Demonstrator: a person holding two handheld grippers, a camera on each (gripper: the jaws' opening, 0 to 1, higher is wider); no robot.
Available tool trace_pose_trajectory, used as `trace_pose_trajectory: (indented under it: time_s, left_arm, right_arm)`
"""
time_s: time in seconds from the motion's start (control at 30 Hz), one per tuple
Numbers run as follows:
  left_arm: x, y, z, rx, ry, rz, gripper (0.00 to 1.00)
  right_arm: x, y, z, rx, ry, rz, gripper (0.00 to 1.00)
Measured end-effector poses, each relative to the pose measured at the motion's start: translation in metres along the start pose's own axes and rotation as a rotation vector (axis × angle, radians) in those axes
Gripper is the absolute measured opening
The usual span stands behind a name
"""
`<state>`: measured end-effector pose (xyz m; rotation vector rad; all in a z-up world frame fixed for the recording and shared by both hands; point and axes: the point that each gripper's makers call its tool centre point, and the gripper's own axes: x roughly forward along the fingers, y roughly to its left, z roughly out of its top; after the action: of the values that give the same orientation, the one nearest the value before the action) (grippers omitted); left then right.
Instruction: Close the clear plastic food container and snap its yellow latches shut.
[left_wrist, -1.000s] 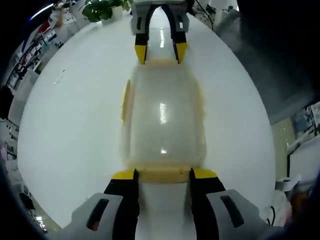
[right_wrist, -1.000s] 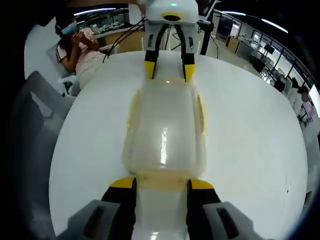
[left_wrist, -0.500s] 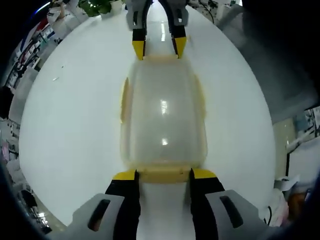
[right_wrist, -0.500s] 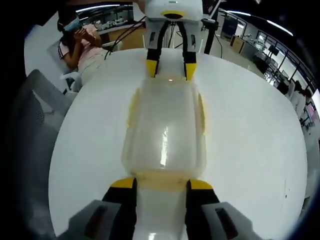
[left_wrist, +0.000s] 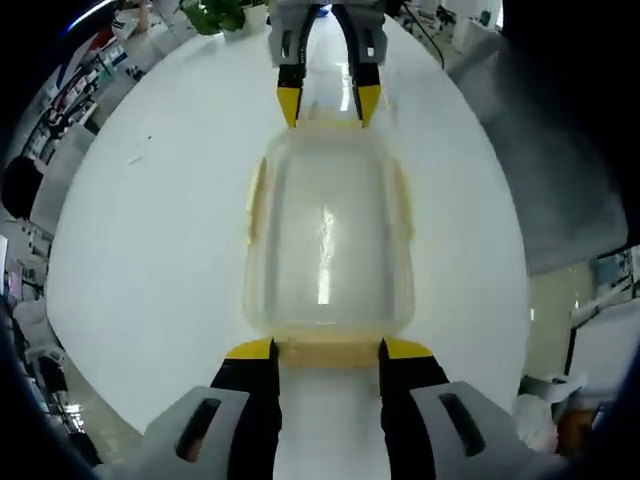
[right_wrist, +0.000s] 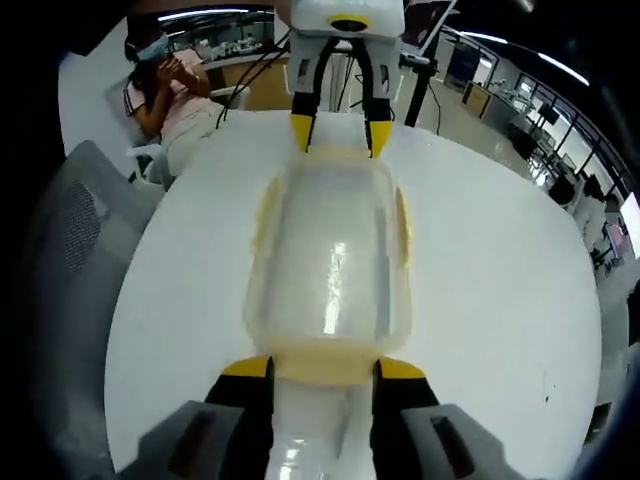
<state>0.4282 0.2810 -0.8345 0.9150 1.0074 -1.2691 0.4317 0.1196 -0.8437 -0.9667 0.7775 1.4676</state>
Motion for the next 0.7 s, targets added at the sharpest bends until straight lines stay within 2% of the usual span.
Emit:
trace_pose_trajectory:
  time_s: [0.17,0.3,0.7]
  left_arm:
    - [-0.021,0.000,0.011,0.030,-0.008,0.034,0.35]
    - [-0.029,0.000,0.018,0.036,-0.020,0.056,0.35]
    - [-0.030,0.001,0.022,0.040,-0.020,0.080,0.35]
  right_arm:
    - [-0.023,0.001,0.007,-0.011,-0.021,-0.003,0.35]
    - [-0.033,-0.001,0.008,-0.012,-0.028,-0.009,0.35]
    - [-0.034,0.002,0.005,-0.014,-0.018,-0.003,0.35]
